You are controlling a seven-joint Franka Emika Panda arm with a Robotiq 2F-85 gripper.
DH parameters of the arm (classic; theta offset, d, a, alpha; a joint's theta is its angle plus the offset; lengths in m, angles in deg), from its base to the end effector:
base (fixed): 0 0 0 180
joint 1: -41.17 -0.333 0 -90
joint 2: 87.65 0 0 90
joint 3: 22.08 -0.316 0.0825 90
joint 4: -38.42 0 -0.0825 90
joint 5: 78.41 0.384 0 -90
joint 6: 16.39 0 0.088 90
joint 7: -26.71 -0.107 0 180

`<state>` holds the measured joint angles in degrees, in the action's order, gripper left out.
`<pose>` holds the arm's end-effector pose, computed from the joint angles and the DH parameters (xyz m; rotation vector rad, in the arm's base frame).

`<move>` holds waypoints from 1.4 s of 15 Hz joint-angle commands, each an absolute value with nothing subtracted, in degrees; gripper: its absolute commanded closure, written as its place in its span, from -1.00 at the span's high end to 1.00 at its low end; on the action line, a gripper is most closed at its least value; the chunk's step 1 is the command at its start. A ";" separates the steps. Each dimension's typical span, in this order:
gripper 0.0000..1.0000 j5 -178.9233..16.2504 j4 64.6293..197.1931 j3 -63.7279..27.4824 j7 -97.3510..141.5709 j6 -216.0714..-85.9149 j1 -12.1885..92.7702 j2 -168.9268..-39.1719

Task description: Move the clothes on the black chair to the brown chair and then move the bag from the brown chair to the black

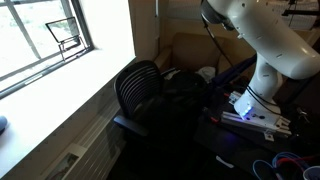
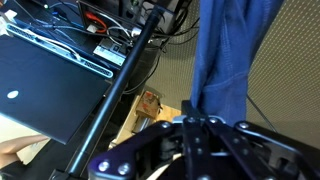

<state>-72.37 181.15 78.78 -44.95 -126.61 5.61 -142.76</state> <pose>0.1451 -0.3781 0.3445 0.4730 -2.2400 -0.3230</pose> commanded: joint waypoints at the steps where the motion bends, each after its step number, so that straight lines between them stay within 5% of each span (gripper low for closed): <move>1: -0.99 -68.72 181.91 78.73 -44.98 -125.19 3.58 -142.13; 7: -0.99 -60.69 171.96 85.77 -49.82 -110.71 7.28 -142.25; 15: -0.99 -58.04 166.08 81.79 -58.13 -111.01 13.69 -142.19; 21: -0.99 -47.75 150.88 76.83 -78.65 -98.64 22.80 -137.07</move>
<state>-50.30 161.52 79.70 -71.27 -103.99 15.42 -142.29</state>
